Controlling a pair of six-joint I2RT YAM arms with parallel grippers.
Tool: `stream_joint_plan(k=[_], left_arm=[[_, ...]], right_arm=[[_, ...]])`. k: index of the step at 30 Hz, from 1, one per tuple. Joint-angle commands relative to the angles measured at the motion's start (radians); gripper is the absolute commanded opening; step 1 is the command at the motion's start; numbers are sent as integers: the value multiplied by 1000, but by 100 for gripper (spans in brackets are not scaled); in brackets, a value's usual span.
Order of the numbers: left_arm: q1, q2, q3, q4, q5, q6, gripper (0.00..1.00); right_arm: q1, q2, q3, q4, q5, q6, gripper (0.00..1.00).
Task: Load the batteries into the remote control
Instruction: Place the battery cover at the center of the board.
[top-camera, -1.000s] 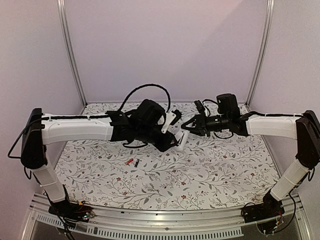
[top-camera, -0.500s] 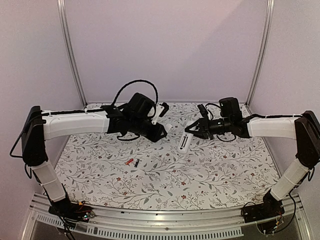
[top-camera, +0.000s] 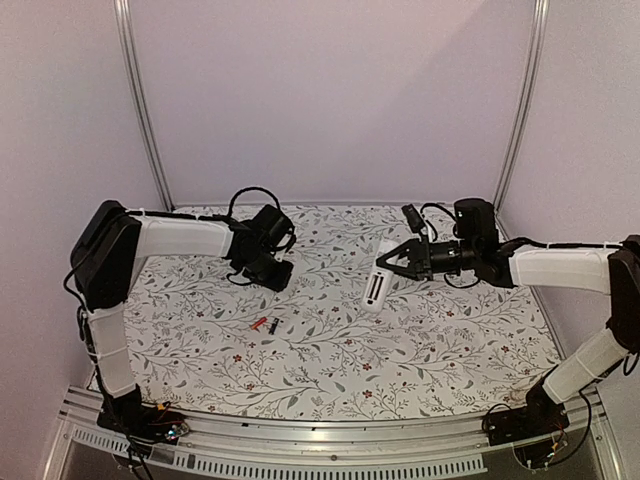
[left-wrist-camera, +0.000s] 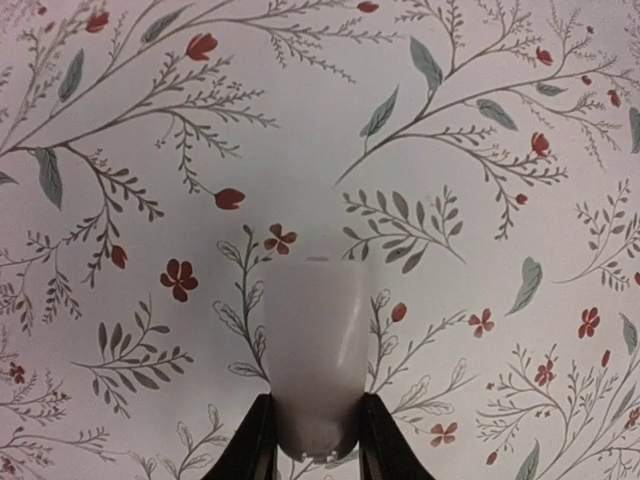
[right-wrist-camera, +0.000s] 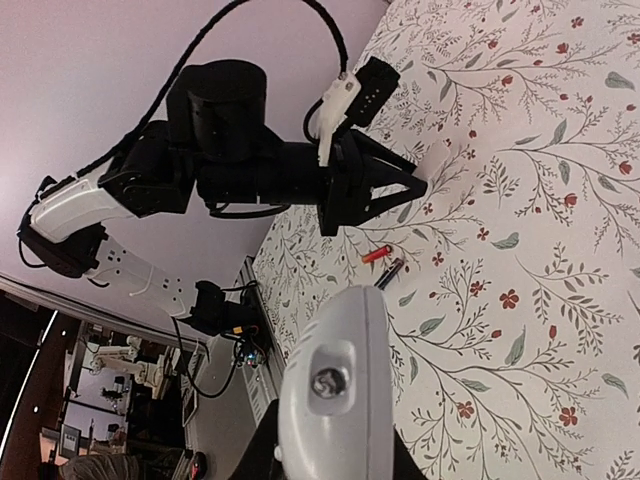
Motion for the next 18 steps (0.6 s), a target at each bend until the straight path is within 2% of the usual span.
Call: stream_joint_plan(k=[1,8,12,18], left_arm=[[22,65,45,-62,-9,-23,25],[22,120,73,-89,5,-25,27],[24,134,86,-116,2,-23,33],[23,96,104,-164,28,-20,61]], right_arm=[[7,-53,-50,96,-45,-39,0],[38,-103,-78,101,-36,-103,0],[40,-106,-84,101,-34,-108,0],[40,-94,-92,100,-28,-106,0]])
